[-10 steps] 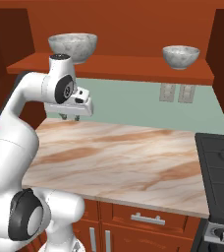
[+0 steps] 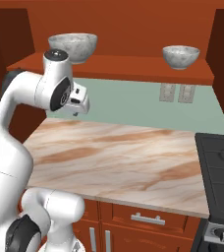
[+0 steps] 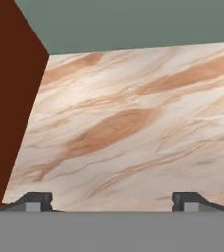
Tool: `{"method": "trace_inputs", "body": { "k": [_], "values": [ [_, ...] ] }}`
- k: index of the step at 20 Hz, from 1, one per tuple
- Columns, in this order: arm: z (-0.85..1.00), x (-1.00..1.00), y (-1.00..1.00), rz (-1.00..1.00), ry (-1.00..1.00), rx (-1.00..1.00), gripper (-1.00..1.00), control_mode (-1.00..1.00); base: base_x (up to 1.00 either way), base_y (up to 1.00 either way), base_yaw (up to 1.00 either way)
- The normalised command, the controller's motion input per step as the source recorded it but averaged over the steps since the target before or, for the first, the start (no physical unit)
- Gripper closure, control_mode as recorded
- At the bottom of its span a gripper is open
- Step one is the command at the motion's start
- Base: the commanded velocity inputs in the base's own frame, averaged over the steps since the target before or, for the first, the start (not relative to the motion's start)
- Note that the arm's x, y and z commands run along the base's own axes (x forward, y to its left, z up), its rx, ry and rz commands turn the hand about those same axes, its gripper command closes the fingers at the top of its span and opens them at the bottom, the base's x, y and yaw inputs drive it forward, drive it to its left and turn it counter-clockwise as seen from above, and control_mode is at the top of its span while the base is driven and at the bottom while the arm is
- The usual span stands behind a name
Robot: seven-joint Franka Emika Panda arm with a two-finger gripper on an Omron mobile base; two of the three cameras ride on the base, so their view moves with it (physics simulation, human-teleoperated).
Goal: Take the smaller bowl and place it next to the appetizer plate on the dining counter , and place the larger bowl next to the plate with cooked food.
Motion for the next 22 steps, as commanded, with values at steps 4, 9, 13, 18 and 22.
{"method": "trace_inputs", "body": {
  "k": [4, 9, 13, 18, 22],
  "values": [
    [0.98, -0.04, 0.35, -0.02, -0.54, 0.13, -1.0, -1.0, 0.0, 0.0, 0.0],
    [0.94, 0.09, 0.58, -0.05, -0.46, 0.04, -1.0, -1.0, 0.0, 0.0, 0.0],
    [0.79, 0.19, 0.58, -0.06, -0.37, 0.04, -1.0, -1.0, 0.0, 0.0, 0.0],
    [0.69, 0.25, 0.1, -0.07, -0.13, 0.11, -1.0, -1.0, 0.0, 0.0, 0.0],
    [0.49, 0.05, 0.04, -0.01, -0.02, 0.02, -1.0, -1.0, 0.0, 0.0, 0.0]
  ]
}}
